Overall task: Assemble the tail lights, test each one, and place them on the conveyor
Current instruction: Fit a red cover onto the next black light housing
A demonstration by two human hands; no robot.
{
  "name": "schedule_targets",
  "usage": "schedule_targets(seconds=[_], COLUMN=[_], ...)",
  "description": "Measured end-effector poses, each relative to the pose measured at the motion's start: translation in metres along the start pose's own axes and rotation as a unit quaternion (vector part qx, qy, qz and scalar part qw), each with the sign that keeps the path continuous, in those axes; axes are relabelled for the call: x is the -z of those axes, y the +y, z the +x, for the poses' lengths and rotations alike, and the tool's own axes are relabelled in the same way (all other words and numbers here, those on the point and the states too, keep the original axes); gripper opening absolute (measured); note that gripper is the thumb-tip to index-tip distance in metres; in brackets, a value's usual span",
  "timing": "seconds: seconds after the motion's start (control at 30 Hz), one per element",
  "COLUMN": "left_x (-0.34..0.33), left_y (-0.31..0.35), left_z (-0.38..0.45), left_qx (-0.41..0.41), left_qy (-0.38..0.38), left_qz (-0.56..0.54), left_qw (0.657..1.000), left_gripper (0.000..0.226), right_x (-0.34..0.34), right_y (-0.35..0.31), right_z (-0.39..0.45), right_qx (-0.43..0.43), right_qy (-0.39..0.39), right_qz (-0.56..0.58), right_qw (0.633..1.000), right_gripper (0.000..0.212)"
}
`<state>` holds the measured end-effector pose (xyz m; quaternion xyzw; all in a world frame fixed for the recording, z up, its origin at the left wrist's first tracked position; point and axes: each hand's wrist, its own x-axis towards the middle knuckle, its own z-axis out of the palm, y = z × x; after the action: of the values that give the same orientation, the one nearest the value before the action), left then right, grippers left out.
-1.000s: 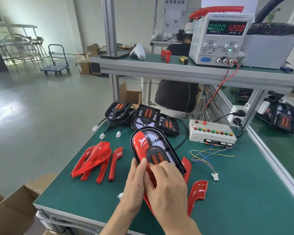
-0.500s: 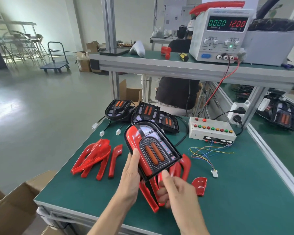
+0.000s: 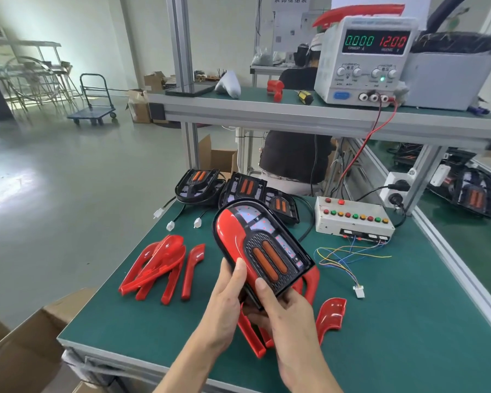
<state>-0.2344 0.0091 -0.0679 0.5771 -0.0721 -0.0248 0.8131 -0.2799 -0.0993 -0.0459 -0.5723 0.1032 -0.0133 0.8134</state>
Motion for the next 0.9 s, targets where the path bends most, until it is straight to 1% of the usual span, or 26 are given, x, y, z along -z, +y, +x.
schedule_targets(seconds=[0.1, 0.13, 0.23, 0.4, 0.47, 0.57, 0.67, 0.73, 0.83, 0.9], left_x=[-0.001, -0.003, -0.007, -0.007, -0.008, -0.01, -0.008, -0.005, 0.001, 0.005], left_y=[0.006, 0.009, 0.015, 0.013, 0.014, 0.018, 0.024, 0.029, 0.036, 0.036], left_z=[0.003, 0.004, 0.012, 0.019, 0.019, 0.018, 0.02, 0.022, 0.026, 0.028], left_qx=[0.013, 0.018, 0.046, 0.074, 0.084, 0.102, 0.114, 0.122, 0.145, 0.142], left_qy=[-0.016, -0.018, 0.019, 0.058, 0.072, 0.064, 0.055, 0.053, 0.05, 0.053], left_qz=[-0.011, -0.014, -0.045, -0.1, -0.111, -0.119, -0.141, -0.177, -0.246, -0.265], left_qw=[1.0, 1.0, 0.998, 0.991, 0.988, 0.986, 0.982, 0.975, 0.957, 0.952], left_gripper=[0.056, 0.06, 0.082, 0.084, 0.091, 0.099, 0.098, 0.093, 0.077, 0.066], right_x=[0.002, 0.002, 0.0, -0.002, -0.003, -0.002, 0.003, 0.007, 0.009, 0.008], right_y=[0.002, 0.004, 0.009, 0.012, 0.012, 0.014, 0.015, 0.015, 0.016, 0.017], right_z=[0.002, 0.003, 0.004, 0.003, 0.001, 0.001, 0.003, 0.003, 0.003, 0.003], right_qx=[0.023, 0.028, 0.036, 0.064, 0.07, 0.072, 0.067, 0.066, 0.063, 0.058], right_qy=[0.011, 0.018, 0.027, 0.021, 0.017, 0.022, 0.025, 0.02, 0.004, -0.004], right_qz=[-0.005, -0.004, 0.001, -0.013, -0.024, -0.03, -0.03, -0.038, -0.05, -0.052], right_qw=[1.0, 0.999, 0.999, 0.998, 0.997, 0.997, 0.997, 0.997, 0.997, 0.997], right_gripper=[0.016, 0.015, 0.016, 0.019, 0.024, 0.025, 0.021, 0.021, 0.023, 0.025])
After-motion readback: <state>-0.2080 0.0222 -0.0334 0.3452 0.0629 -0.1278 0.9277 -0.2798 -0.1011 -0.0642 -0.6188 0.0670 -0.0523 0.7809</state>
